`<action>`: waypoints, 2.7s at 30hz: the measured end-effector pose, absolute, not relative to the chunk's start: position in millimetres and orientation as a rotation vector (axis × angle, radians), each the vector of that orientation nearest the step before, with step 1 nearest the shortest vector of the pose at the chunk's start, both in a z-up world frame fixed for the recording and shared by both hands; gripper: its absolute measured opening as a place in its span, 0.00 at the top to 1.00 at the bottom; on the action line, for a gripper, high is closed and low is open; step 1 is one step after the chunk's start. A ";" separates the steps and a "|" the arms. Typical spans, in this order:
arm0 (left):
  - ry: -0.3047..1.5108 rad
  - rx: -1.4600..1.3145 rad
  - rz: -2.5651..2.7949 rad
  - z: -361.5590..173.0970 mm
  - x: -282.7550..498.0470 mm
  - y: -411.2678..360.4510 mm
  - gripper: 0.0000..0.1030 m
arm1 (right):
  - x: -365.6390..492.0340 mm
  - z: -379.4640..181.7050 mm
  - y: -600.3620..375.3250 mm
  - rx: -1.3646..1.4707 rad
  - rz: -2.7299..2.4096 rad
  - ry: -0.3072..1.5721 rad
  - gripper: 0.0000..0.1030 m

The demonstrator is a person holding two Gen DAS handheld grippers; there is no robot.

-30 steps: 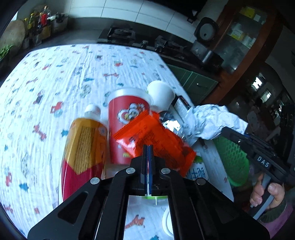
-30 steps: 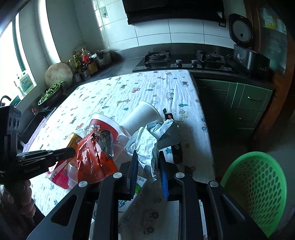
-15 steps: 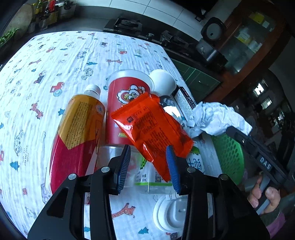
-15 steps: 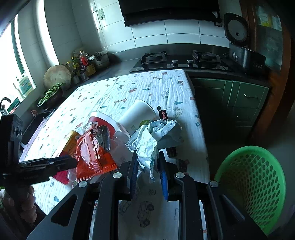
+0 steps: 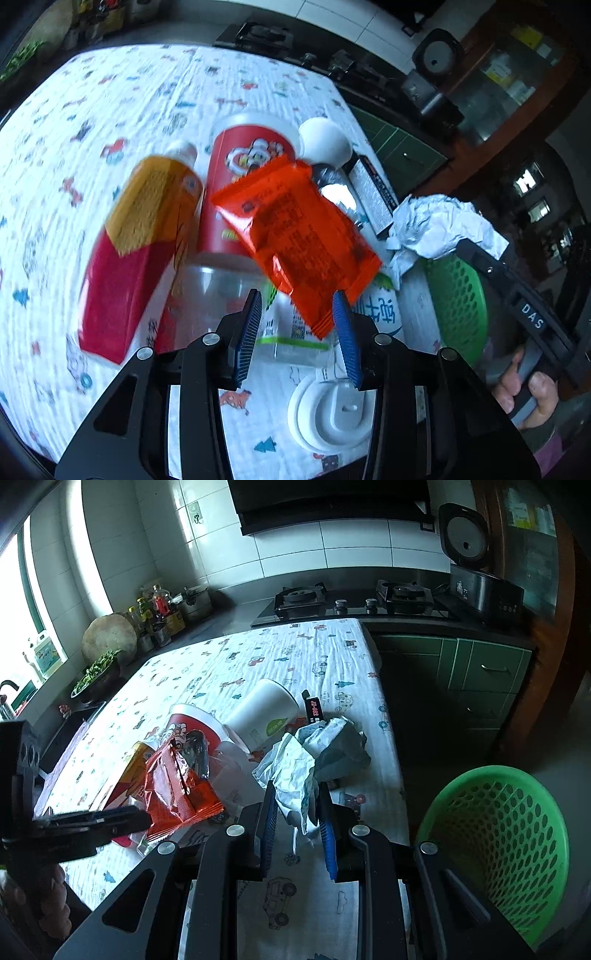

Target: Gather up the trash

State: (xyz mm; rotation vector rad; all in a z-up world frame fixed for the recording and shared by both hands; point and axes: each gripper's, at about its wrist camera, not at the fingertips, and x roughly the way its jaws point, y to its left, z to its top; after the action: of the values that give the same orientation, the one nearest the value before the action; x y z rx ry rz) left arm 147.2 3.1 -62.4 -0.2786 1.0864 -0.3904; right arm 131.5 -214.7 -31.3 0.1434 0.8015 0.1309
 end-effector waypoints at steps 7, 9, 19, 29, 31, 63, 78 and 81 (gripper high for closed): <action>1.102 -0.311 -0.387 -68.0 152.8 -1.8 0.63 | 131.1 -31.2 -211.8 0.137 0.141 0.798 0.79; 1.103 -0.316 -0.381 -69.1 157.4 -3.9 0.63 | 130.3 -30.3 -211.0 0.136 0.143 0.797 0.79; 1.099 -0.347 -0.358 -75.5 172.5 -7.8 0.78 | 121.9 -28.8 -216.7 0.138 0.128 0.793 0.79; 0.998 -0.287 -0.366 -54.2 167.1 -6.8 0.93 | 114.6 -24.8 -222.1 0.142 0.116 0.783 0.83; 0.982 -0.291 -0.381 -47.5 163.6 -5.3 0.93 | 112.0 -23.5 -224.3 0.142 0.116 0.780 0.84; 0.903 -0.170 -0.654 7.2 142.4 -112.4 0.94 | 58.7 -22.7 -332.7 0.185 -0.165 0.780 0.92; 0.970 -0.018 -0.794 -9.8 132.3 -228.1 0.94 | 3.2 -27.8 -395.2 0.277 -0.311 0.757 0.62; 1.003 0.013 -0.807 -21.0 130.3 -248.4 0.93 | -7.5 -26.4 -399.6 0.279 -0.324 0.749 0.55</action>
State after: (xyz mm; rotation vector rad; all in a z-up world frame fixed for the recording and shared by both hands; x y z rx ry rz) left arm 130.3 -248.4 -21.0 0.0128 1.0025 -0.8065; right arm -7.5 -399.6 -26.4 0.2794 0.7492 -0.3240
